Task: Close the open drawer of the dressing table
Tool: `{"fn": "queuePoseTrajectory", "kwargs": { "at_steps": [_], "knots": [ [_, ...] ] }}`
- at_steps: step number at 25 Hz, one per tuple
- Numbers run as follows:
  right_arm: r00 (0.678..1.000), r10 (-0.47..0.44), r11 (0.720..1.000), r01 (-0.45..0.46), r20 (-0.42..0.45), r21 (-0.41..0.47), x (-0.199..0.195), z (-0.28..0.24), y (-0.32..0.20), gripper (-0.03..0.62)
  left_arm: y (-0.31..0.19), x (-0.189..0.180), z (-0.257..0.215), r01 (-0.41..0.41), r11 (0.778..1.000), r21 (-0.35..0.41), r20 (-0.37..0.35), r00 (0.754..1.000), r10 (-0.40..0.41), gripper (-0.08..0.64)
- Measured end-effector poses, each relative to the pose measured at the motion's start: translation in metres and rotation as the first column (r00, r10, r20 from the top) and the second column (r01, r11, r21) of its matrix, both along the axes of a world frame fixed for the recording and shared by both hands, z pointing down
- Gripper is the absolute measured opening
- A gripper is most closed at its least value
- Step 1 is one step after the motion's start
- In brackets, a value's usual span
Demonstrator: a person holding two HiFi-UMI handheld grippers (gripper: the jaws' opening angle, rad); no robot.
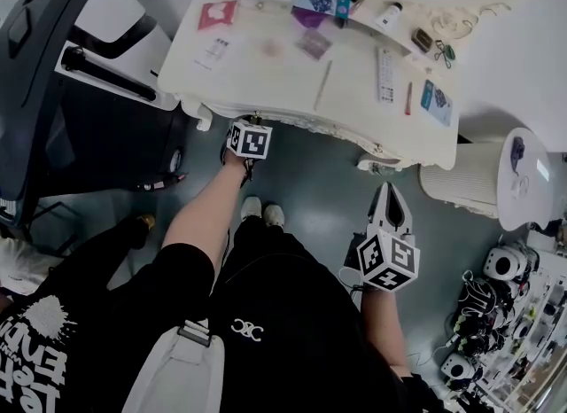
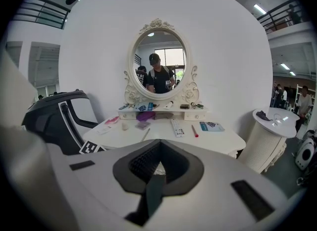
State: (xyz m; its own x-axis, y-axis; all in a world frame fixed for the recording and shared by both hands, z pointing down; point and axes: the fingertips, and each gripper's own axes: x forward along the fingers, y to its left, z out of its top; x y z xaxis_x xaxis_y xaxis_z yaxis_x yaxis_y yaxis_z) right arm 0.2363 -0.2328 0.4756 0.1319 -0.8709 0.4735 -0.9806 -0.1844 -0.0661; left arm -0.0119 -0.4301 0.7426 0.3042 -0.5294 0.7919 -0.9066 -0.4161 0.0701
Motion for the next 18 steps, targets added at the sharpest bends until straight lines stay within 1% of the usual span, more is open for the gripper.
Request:
{"fn": "queuePoseTrajectory", "kwargs": {
  "at_steps": [5,8,9,11,13,15,18],
  "knots": [
    [1.000,-0.014,1.000,0.014,-0.007,-0.004,-0.005,0.000,0.001,0.008,-0.002,-0.001,0.002,-0.003,1.000,-0.003,-0.031,1.000,0.002,0.109],
    [1.000,-0.028,1.000,0.028,-0.005,0.004,-0.007,-0.002,0.004,0.008,-0.001,-0.005,-0.004,0.015,1.000,0.006,-0.053,0.998,-0.015,0.107],
    [1.000,-0.028,1.000,0.028,-0.003,0.009,-0.006,-0.002,0.004,0.008,0.001,-0.006,-0.006,0.017,1.000,0.006,-0.044,0.999,-0.017,0.107],
    [1.000,-0.029,0.999,0.029,0.008,0.017,-0.006,0.000,0.002,0.008,0.011,-0.009,-0.009,-0.004,1.000,-0.003,0.007,1.000,0.004,0.098],
    [0.999,-0.036,0.999,0.035,0.026,0.025,-0.009,0.003,-0.001,0.008,0.026,-0.012,-0.019,-0.038,0.999,0.008,0.053,0.998,0.037,0.008],
    [0.997,-0.052,0.998,0.051,0.048,0.040,-0.015,0.004,-0.008,0.008,0.042,-0.011,-0.032,-0.062,0.998,0.019,0.058,0.996,0.061,0.008],
    [0.993,-0.095,0.993,0.090,0.076,0.073,-0.029,0.003,-0.022,0.008,0.063,-0.006,-0.055,-0.076,0.996,0.037,0.042,0.996,0.074,0.008]
  ]
}}
